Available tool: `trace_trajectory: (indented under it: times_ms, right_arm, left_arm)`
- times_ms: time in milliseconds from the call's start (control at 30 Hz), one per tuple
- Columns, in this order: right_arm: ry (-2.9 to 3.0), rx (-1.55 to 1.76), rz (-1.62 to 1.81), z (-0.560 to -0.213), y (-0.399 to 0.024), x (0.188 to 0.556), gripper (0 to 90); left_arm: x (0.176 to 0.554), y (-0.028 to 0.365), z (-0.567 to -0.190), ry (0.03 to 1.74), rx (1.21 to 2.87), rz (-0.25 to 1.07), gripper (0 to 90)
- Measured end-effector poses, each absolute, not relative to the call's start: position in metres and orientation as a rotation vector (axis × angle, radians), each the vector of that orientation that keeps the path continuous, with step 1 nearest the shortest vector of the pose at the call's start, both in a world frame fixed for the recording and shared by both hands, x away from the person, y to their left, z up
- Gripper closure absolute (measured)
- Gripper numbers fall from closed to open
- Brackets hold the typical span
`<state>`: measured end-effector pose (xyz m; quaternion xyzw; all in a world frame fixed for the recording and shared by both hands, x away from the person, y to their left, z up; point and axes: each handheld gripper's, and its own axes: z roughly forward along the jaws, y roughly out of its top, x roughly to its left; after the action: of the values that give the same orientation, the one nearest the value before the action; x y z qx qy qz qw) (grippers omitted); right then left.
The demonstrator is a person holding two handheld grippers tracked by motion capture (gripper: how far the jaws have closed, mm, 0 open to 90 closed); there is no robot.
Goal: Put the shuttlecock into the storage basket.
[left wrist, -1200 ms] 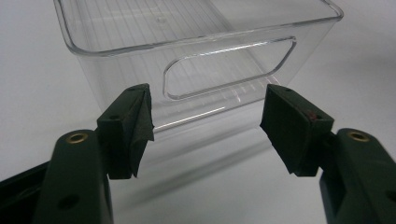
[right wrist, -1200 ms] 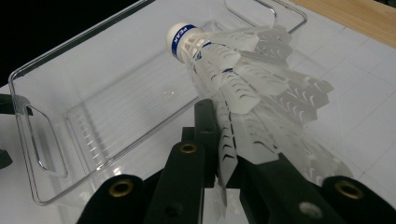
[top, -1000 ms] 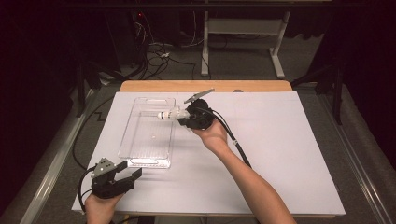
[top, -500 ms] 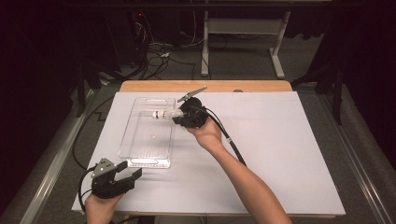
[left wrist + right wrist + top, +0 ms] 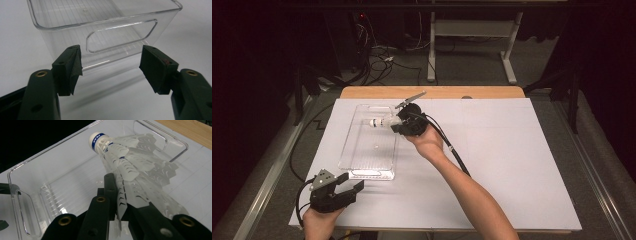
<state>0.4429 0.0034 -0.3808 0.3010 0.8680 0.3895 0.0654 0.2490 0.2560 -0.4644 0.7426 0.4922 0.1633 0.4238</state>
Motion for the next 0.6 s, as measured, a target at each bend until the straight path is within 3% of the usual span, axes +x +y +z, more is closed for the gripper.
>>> trace_trajectory:
  times_ms: [600]
  right_arm:
    - [2.633,0.888,1.164,-0.38,0.022,0.447,89.0]
  left_arm:
    - [0.249,0.256,-0.464,1.231,1.859,0.409,34.7]
